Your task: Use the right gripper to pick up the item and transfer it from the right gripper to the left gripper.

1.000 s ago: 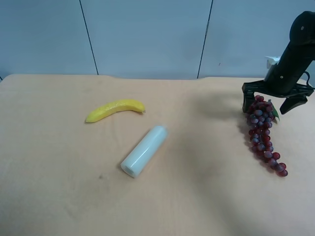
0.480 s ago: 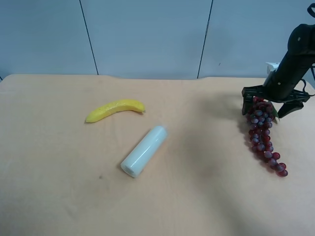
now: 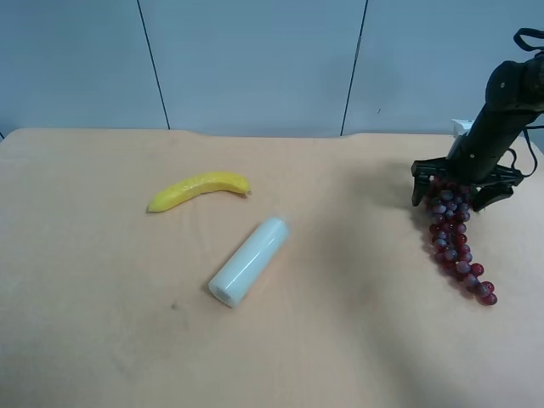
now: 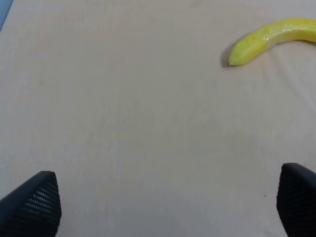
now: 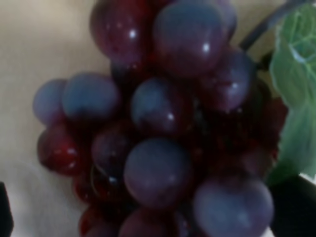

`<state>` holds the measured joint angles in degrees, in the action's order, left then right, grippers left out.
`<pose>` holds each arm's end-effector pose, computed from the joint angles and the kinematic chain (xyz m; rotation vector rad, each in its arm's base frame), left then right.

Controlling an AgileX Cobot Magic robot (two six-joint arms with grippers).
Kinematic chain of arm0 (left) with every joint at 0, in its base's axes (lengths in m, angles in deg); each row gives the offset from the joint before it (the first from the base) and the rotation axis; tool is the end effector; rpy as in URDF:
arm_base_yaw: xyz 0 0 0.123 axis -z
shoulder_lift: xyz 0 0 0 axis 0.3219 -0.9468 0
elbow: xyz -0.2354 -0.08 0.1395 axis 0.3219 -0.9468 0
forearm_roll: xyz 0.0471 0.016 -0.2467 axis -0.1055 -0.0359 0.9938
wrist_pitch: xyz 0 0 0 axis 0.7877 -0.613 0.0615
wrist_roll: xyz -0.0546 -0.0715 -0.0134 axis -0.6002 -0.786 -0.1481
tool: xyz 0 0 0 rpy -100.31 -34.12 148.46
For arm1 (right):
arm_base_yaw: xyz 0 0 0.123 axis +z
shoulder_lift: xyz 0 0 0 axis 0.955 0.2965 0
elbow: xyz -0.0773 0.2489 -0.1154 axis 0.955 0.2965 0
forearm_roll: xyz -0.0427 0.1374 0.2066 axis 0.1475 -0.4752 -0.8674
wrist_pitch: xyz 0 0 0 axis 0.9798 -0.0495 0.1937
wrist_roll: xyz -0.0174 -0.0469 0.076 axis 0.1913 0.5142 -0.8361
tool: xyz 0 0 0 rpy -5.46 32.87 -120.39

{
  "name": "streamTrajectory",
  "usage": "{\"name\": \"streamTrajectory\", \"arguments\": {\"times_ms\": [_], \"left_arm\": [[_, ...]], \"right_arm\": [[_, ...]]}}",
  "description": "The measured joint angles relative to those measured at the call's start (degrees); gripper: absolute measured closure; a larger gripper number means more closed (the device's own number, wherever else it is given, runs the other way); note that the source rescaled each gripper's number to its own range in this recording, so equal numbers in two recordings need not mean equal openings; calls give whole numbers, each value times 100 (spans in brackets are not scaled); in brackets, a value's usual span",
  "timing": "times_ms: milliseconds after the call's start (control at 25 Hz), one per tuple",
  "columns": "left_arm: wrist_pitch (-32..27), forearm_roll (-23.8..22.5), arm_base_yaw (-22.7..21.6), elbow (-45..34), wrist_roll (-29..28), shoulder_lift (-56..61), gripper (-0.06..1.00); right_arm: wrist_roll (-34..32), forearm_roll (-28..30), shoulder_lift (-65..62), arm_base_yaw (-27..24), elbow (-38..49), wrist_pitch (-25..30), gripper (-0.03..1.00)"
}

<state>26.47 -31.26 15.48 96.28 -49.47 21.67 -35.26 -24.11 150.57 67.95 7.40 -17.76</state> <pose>-0.0061 -0.0034 0.2805 -0.0138 2.0238 0.0166 0.3959 -0.0321 0.1245 0.3053 2.9473 0.0259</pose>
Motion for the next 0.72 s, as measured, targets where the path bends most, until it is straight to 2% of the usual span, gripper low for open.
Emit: {"name": "streamTrajectory", "arguments": {"times_ms": [120, 200, 280, 520, 640, 720], "left_arm": [[0, 0, 0, 0, 0, 0, 11], [0, 0, 0, 0, 0, 0, 11], [0, 0, 0, 0, 0, 0, 11], [0, 0, 0, 0, 0, 0, 11], [0, 0, 0, 0, 0, 0, 11], [0, 0, 0, 0, 0, 0, 11]], "right_arm": [[0, -18, 73, 0, 0, -13, -3], [0, -18, 85, 0, 0, -45, 4], [0, -12, 85, 0, 0, -103, 18], [0, 0, 85, 0, 0, -154, 73], [5, 0, 85, 0, -6, -160, 84], [30, 0, 85, 0, -11, -160, 86]]}}
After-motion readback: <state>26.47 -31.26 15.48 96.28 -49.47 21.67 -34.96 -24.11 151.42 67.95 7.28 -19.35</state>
